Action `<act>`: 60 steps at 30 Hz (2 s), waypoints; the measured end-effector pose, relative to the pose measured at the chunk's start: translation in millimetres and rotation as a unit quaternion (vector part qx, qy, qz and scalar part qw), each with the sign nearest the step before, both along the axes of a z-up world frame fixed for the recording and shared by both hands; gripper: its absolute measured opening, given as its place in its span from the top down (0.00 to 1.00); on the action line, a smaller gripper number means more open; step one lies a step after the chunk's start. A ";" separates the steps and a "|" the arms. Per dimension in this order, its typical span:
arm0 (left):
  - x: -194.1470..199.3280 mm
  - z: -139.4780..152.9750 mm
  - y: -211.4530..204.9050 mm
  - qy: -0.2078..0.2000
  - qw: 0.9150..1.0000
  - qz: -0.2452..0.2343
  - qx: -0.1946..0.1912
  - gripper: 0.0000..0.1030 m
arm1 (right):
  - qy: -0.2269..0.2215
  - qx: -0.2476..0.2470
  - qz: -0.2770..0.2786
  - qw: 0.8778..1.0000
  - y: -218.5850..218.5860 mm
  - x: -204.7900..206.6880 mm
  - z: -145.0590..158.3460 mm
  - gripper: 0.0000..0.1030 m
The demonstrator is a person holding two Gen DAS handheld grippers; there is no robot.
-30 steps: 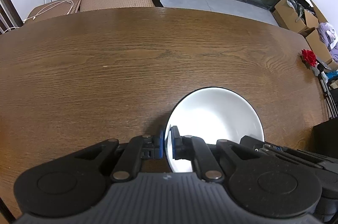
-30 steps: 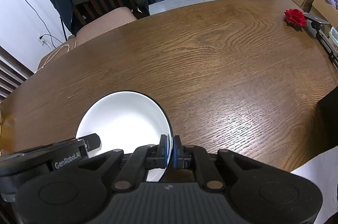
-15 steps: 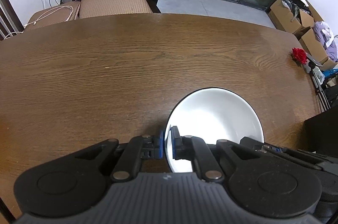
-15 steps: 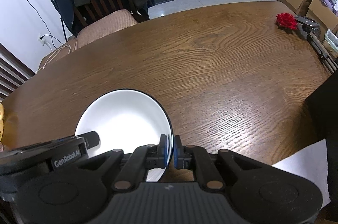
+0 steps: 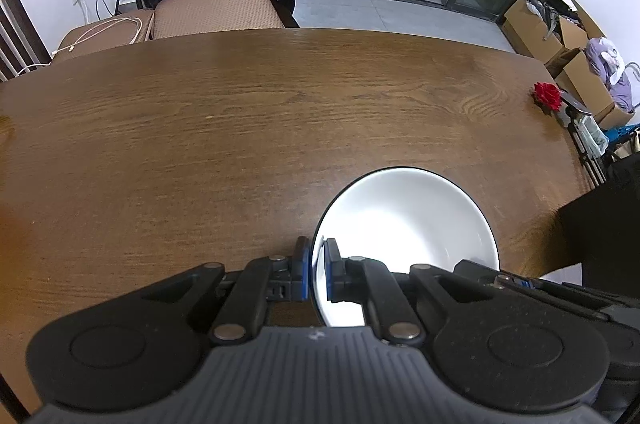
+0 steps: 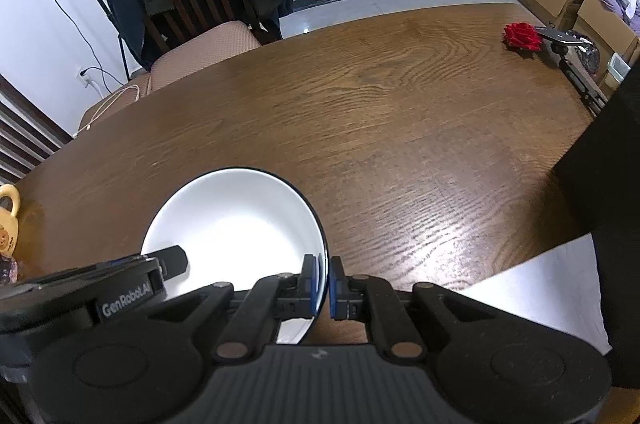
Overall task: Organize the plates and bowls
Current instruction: 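Lift the white bowl by its rim with both grippers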
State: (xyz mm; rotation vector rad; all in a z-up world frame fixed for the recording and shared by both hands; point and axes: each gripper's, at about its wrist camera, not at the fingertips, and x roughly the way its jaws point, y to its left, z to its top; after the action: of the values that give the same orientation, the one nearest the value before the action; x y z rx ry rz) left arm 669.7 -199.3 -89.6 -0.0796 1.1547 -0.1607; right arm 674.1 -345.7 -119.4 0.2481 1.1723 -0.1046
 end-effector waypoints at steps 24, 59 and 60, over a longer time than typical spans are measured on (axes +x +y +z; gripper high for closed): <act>-63.1 23.1 0.6 -0.009 1.000 -0.007 -0.002 0.92 | -0.008 -0.002 -0.008 1.000 -1.2 -64.1 27.3 0.95; -142.9 57.7 31.3 -0.029 1.000 0.004 -0.004 0.92 | -0.025 -0.004 0.003 1.000 28.2 -137.8 60.1 0.94; -144.8 58.3 32.5 -0.030 1.000 0.005 -0.005 0.92 | -0.025 -0.005 0.004 1.000 28.7 -139.6 60.6 0.94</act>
State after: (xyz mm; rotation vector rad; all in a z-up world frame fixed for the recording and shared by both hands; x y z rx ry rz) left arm 524.9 -166.8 -31.3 -0.0878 1.0944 -0.1594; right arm 534.5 -317.0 -58.8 0.2358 1.1221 -0.0955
